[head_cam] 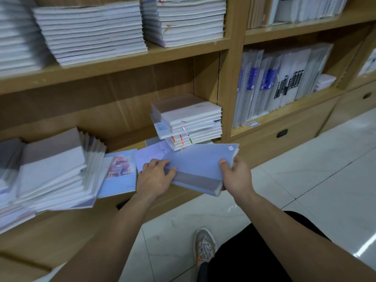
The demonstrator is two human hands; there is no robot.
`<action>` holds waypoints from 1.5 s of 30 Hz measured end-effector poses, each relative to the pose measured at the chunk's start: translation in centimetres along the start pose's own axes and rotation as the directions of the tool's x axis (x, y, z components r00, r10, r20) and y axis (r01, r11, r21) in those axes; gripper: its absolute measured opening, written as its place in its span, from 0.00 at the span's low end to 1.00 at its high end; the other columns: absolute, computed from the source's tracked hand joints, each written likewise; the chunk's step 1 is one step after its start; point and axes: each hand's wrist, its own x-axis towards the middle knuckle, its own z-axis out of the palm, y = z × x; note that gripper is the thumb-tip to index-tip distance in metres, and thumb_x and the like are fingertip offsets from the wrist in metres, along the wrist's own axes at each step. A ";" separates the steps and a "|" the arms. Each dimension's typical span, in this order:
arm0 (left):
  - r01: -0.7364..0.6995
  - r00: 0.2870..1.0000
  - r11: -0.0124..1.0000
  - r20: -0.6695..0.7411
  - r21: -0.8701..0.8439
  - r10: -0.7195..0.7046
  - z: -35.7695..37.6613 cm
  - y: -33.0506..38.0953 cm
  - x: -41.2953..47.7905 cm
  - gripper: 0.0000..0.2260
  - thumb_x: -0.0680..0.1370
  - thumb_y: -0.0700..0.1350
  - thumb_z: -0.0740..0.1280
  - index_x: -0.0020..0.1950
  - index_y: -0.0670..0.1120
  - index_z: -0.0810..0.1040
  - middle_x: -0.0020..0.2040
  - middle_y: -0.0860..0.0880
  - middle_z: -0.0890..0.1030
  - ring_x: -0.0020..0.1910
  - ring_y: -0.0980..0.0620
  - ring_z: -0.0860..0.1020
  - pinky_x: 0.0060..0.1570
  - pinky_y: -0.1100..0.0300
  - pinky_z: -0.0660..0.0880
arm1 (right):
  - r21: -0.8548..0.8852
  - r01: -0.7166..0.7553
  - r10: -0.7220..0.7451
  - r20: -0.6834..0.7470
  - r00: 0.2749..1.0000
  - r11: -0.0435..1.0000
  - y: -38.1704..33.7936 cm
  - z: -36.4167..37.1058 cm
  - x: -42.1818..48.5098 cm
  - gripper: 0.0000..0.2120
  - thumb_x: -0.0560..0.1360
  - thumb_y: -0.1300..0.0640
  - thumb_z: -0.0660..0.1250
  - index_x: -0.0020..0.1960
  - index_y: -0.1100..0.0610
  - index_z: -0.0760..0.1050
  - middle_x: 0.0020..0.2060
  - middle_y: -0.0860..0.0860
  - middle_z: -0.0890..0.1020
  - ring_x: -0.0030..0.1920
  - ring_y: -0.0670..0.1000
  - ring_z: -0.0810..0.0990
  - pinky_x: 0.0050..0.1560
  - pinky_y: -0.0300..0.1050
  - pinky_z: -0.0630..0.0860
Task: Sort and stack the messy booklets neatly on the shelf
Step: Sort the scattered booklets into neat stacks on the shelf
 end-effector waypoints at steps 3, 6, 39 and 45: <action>0.048 0.998 0.999 0.031 -0.011 -0.048 -0.2 -0.3 -0.5 0.23 0.81 0.62 0.57 0.72 0.53 0.71 0.69 0.49 0.72 0.67 0.44 0.70 0.66 0.48 0.70 | 0.027 0.048 -0.047 -0.041 0.998 0.998 -0.8 -0.9 -1.5 0.05 0.81 0.54 0.64 0.53 0.55 0.76 0.44 0.48 0.83 0.42 0.45 0.82 0.28 0.29 0.71; 0.059 0.997 0.998 0.055 -0.008 -0.058 -0.7 -0.9 -1.1 0.23 0.80 0.62 0.58 0.70 0.53 0.72 0.68 0.49 0.74 0.65 0.45 0.71 0.64 0.49 0.71 | 0.069 0.088 -0.085 -0.053 0.995 0.994 -1.4 -1.0 -3.0 0.03 0.81 0.55 0.65 0.51 0.53 0.76 0.43 0.49 0.84 0.42 0.47 0.83 0.28 0.32 0.72; 0.225 0.932 0.951 -0.237 -0.213 -0.273 -17.4 -19.1 -13.4 0.20 0.81 0.57 0.61 0.70 0.50 0.73 0.61 0.51 0.78 0.54 0.50 0.78 0.58 0.53 0.74 | 0.149 0.416 -0.440 0.218 0.871 0.897 -15.4 18.3 -7.4 0.05 0.82 0.52 0.63 0.56 0.46 0.75 0.49 0.45 0.84 0.49 0.48 0.83 0.48 0.51 0.81; 0.232 0.924 0.951 -0.259 -0.203 -0.281 -17.1 -21.9 -11.0 0.25 0.82 0.57 0.60 0.76 0.51 0.64 0.64 0.52 0.76 0.62 0.50 0.75 0.61 0.53 0.72 | 0.161 0.405 -0.435 0.275 0.857 0.900 -14.0 26.4 -5.8 0.04 0.82 0.52 0.63 0.55 0.47 0.74 0.43 0.41 0.83 0.41 0.40 0.81 0.40 0.39 0.76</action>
